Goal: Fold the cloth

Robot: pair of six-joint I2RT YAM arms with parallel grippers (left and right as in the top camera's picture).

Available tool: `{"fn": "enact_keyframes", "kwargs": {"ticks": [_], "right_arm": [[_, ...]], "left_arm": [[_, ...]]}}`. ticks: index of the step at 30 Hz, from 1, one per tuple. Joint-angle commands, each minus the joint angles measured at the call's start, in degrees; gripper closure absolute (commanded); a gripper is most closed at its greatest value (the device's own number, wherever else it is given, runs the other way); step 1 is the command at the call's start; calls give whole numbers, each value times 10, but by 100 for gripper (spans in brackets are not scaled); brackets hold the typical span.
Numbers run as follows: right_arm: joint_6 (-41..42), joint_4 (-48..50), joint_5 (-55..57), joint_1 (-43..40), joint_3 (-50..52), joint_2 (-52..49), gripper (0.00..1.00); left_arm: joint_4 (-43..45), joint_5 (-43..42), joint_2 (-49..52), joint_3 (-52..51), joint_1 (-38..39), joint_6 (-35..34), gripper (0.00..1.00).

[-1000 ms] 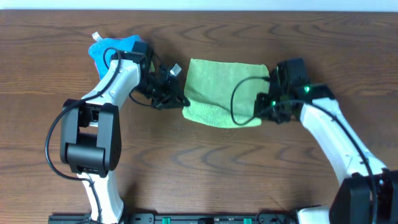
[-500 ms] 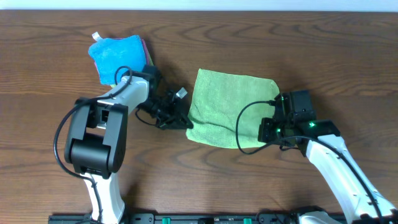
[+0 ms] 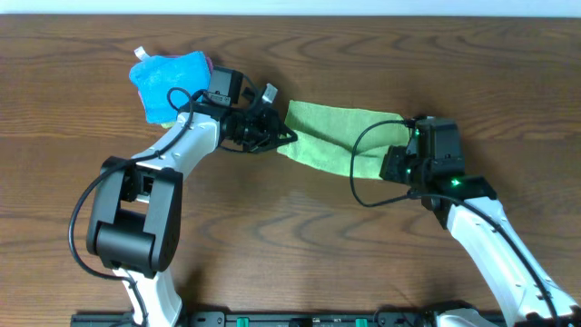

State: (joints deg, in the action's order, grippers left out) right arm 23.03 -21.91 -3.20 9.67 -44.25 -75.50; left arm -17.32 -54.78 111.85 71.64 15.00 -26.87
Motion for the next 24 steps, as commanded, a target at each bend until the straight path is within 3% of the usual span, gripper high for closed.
{"fn": "enact_keyframes", "kwargs": {"ticks": [1, 11, 24], "right_arm": [[6, 20, 66, 3, 1, -4, 99], [-3, 122, 77, -28, 1, -100, 99], [-14, 241, 79, -42, -1, -172, 99]], "left_arm": [[19, 49, -2, 2, -2, -43, 94], [111, 153, 5, 2, -3, -68, 94], [197, 180, 63, 2, -3, -81, 94]]}}
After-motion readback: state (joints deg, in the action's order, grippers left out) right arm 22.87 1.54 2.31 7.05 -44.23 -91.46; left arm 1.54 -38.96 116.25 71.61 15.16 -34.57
